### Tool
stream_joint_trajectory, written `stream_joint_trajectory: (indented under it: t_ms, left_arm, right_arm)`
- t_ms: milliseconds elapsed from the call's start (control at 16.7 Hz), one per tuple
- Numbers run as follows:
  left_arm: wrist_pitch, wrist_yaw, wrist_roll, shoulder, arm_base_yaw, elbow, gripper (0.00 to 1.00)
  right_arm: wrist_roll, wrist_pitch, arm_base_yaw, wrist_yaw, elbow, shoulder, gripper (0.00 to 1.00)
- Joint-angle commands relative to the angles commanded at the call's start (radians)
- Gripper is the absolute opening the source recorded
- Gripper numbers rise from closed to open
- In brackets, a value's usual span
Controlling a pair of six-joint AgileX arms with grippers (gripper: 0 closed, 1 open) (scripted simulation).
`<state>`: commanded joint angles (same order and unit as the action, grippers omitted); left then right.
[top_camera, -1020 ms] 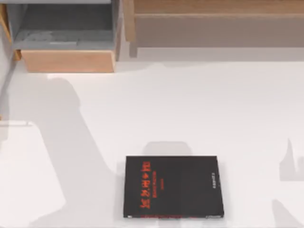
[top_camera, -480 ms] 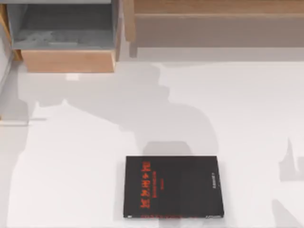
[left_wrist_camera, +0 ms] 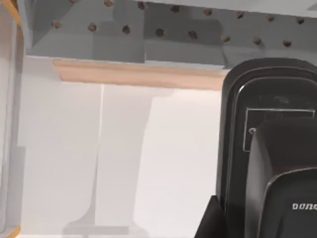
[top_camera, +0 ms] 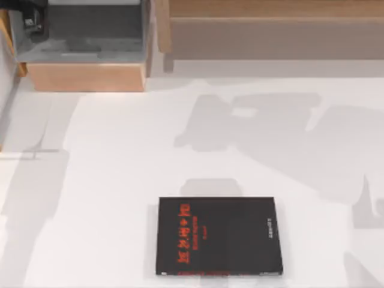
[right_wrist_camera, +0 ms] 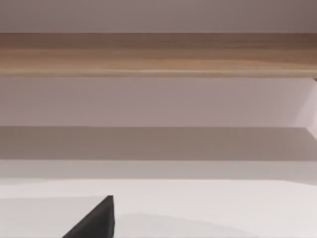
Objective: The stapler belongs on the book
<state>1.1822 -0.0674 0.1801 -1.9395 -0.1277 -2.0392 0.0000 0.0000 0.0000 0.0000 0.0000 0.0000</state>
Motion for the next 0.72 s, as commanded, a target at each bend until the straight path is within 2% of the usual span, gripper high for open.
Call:
stream_joint_trajectory:
  t_ms: [720]
  left_arm:
    - [-0.102, 0.123, 0.623, -0.035, -0.685, 0.427, 0.0]
  right_arm:
    - [0.0, 0.0, 0.0, 0.0, 0.0, 0.0, 1.0]
